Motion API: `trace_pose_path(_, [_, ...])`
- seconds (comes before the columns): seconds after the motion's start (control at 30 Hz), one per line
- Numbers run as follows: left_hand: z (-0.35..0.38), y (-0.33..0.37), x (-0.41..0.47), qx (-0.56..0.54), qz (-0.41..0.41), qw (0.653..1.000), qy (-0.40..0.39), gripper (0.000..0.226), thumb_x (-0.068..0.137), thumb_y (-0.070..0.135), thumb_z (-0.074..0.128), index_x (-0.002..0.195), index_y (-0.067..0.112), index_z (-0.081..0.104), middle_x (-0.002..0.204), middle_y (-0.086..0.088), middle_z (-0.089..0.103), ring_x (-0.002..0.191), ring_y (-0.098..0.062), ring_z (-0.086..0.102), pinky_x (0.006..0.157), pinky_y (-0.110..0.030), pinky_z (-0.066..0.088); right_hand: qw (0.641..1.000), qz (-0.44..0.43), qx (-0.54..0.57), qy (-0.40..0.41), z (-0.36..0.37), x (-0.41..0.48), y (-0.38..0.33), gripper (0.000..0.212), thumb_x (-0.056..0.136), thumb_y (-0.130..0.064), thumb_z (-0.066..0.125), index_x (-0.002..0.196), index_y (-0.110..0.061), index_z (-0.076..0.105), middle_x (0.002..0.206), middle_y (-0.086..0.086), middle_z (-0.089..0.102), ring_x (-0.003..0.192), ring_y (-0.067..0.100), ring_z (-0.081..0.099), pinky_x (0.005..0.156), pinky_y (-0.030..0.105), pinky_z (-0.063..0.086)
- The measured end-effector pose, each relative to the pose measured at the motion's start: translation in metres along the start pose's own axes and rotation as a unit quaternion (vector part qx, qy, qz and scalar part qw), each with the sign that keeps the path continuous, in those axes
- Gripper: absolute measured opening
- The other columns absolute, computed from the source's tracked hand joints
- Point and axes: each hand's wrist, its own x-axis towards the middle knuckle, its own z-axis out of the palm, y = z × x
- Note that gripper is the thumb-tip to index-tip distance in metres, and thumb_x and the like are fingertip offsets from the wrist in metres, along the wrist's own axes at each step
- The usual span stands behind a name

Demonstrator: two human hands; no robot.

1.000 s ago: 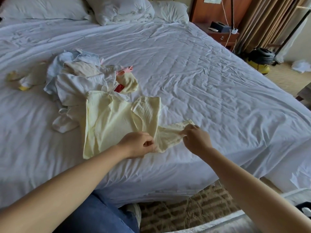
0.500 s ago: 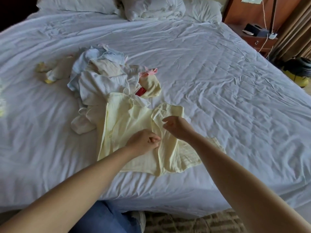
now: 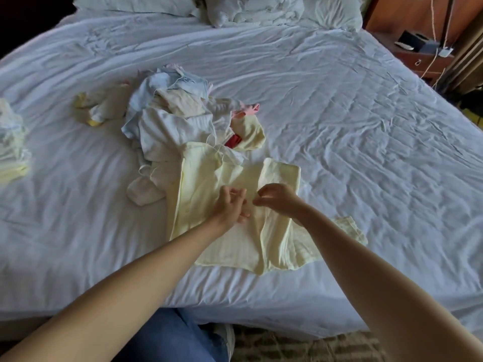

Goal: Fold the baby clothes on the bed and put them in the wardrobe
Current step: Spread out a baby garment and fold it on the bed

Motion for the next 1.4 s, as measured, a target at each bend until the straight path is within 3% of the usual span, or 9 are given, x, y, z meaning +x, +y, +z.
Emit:
trace_pose_path(0.27, [-0.033, 0.013, 0.003, 0.065, -0.034, 0.997, 0.034, 0.054, 0.09, 0.051, 0.062, 0.122, 0.012, 0.041, 0.097, -0.007, 0.068, 0.069, -0.02, 0.068, 0.066, -0.035, 0.056, 0.977, -0.049, -0.112, -0.176, 0.004, -0.027, -0.021, 0.023, 0.079, -0.033, 0.078, 0.101, -0.027, 0.075, 0.103, -0.017, 0.066, 0.104, 0.004, 0.06, 0.094, 0.02, 0.04])
trace_pose_path(0.47, [-0.036, 0.019, 0.009, 0.319, 0.047, 0.946, 0.029, 0.053, 0.087, 0.052, 0.062, 0.126, 0.02, 0.045, 0.103, 0.008, 0.061, 0.092, -0.015, 0.062, 0.082, -0.034, 0.049, 0.996, -0.06, -0.053, 0.028, 0.0, -0.013, -0.02, 0.013, 0.087, -0.015, 0.066, 0.088, -0.023, 0.077, 0.098, -0.004, 0.074, 0.085, 0.008, 0.066, 0.081, 0.027, 0.055])
trace_pose_path(0.53, [-0.03, 0.026, 0.012, 0.385, 0.102, 0.916, 0.04, 0.054, 0.088, 0.05, 0.062, 0.128, 0.02, 0.044, 0.109, 0.008, 0.059, 0.098, -0.016, 0.059, 0.078, -0.031, 0.045, 0.989, -0.04, -0.078, 0.122, -0.011, -0.007, -0.016, 0.026, 0.087, -0.014, 0.056, 0.081, -0.034, 0.071, 0.092, -0.007, 0.072, 0.078, 0.009, 0.065, 0.067, 0.026, 0.052])
trace_pose_path(0.63, [-0.022, 0.033, 0.028, 0.514, 0.237, 0.822, 0.063, 0.047, 0.09, 0.042, 0.062, 0.129, 0.02, 0.048, 0.125, 0.003, 0.056, 0.113, -0.019, 0.054, 0.085, -0.032, 0.045, 0.973, -0.017, -0.092, 0.212, -0.027, 0.01, -0.003, 0.03, 0.088, -0.013, 0.049, 0.103, -0.03, 0.069, 0.107, -0.003, 0.066, 0.09, 0.012, 0.061, 0.072, 0.025, 0.044])
trace_pose_path(0.8, [-0.018, 0.04, 0.066, 0.625, 0.272, 0.729, 0.067, 0.043, 0.094, 0.022, 0.053, 0.137, 0.025, 0.045, 0.137, 0.003, 0.049, 0.127, -0.021, 0.039, 0.098, -0.031, 0.033, 0.986, 0.043, -0.11, 0.117, -0.044, 0.039, 0.018, 0.049, 0.098, -0.02, 0.047, 0.146, -0.021, 0.039, 0.142, 0.012, 0.046, 0.121, 0.025, 0.054, 0.092, 0.029, 0.04])
trace_pose_path(0.93, [-0.025, 0.042, 0.085, 0.676, 0.244, 0.693, 0.055, 0.037, 0.094, 0.017, 0.048, 0.131, 0.025, 0.048, 0.129, 0.004, 0.056, 0.125, -0.021, 0.04, 0.099, -0.031, 0.029, 0.992, 0.047, -0.059, 0.102, -0.041, 0.058, 0.019, 0.055, 0.095, -0.021, 0.053, 0.147, -0.019, 0.036, 0.102, 0.002, 0.064, 0.094, 0.022, 0.062, 0.083, 0.032, 0.048])
trace_pose_path(1.07, [-0.037, 0.05, 0.099, 0.655, 0.256, 0.71, 0.043, 0.026, 0.092, 0.014, 0.054, 0.116, 0.022, 0.056, 0.109, 0.001, 0.068, 0.111, -0.022, 0.055, 0.091, -0.033, 0.03, 0.994, 0.056, -0.019, 0.097, -0.039, 0.068, 0.022, 0.039, 0.087, -0.017, 0.062, 0.126, -0.017, 0.059, 0.089, -0.001, 0.063, 0.085, 0.019, 0.064, 0.074, 0.03, 0.051])
trace_pose_path(1.2, [-0.034, 0.059, 0.119, 0.658, 0.269, 0.697, 0.092, 0.017, 0.081, 0.009, 0.07, 0.089, 0.017, 0.057, 0.071, -0.004, 0.068, 0.072, -0.029, 0.064, 0.075, -0.037, 0.04, 0.977, 0.033, -0.043, 0.206, -0.056, 0.066, 0.027, 0.02, 0.088, -0.013, 0.053, 0.1, -0.014, 0.069, 0.093, 0.001, 0.065, 0.089, 0.02, 0.062, 0.07, 0.026, 0.044])
trace_pose_path(1.4, [-0.029, 0.044, 0.13, 0.63, 0.265, 0.728, 0.055, 0.014, 0.09, 0.018, 0.06, 0.097, 0.026, 0.069, 0.111, 0.001, 0.057, 0.108, -0.025, 0.052, 0.09, -0.035, 0.031, 0.983, 0.011, -0.103, 0.154, -0.072, 0.062, 0.049, 0.022, 0.084, -0.016, 0.06, 0.104, -0.021, 0.069, 0.086, -0.004, 0.061, 0.086, 0.019, 0.061, 0.068, 0.026, 0.042])
